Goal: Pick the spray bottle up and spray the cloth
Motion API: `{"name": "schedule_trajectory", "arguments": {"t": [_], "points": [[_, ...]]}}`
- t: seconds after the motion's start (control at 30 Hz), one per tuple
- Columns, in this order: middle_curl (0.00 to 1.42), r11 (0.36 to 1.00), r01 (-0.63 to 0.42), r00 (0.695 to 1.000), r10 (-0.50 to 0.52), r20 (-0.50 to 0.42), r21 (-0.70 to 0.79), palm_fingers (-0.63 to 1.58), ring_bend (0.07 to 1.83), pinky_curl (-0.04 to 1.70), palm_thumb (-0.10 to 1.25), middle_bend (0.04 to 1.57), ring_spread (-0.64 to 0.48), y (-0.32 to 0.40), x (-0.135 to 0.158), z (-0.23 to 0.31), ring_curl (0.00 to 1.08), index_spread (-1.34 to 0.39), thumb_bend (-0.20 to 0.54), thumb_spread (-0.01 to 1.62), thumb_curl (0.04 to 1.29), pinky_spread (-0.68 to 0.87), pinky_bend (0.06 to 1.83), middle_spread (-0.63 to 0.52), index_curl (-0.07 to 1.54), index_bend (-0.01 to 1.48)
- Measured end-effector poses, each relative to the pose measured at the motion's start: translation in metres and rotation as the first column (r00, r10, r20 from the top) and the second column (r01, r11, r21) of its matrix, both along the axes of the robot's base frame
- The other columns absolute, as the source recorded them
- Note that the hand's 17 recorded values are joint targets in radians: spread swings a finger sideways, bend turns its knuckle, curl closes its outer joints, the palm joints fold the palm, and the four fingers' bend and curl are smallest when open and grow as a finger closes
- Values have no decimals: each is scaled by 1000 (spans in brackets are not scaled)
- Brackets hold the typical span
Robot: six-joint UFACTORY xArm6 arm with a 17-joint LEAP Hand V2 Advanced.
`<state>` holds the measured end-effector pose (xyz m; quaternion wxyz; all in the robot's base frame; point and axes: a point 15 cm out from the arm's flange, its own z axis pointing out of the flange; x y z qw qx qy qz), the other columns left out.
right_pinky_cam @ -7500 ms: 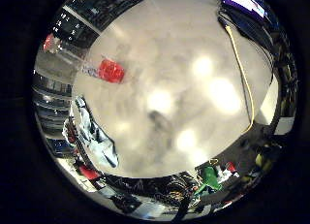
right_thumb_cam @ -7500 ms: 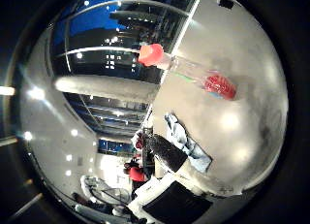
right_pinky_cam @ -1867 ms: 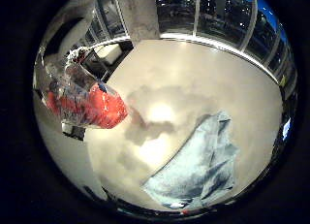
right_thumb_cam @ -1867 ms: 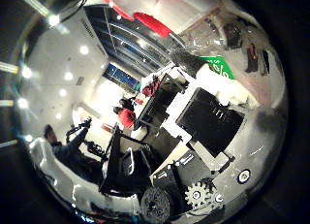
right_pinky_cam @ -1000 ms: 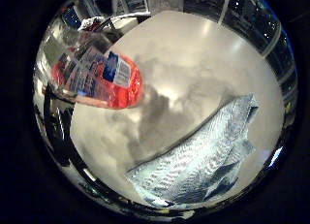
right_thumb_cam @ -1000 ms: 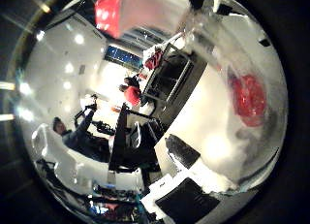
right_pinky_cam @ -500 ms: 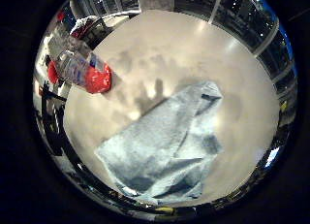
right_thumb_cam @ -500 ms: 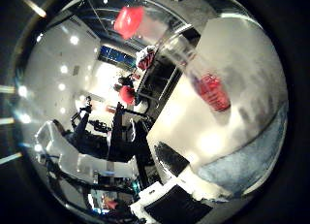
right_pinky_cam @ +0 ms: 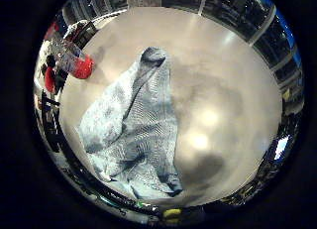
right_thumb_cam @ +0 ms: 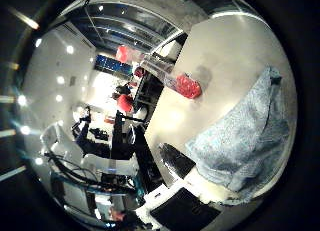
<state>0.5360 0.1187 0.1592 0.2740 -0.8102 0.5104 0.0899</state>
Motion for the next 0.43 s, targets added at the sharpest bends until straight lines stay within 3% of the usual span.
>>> {"name": "schedule_trajectory", "arguments": {"t": [0.43], "points": [[331,1000,5,1000,-5,-24,-3,111,360,313,544,195,-8,-5,-20,-9,256,-419,-27,975,295,360,440,-8,262,161]]}}
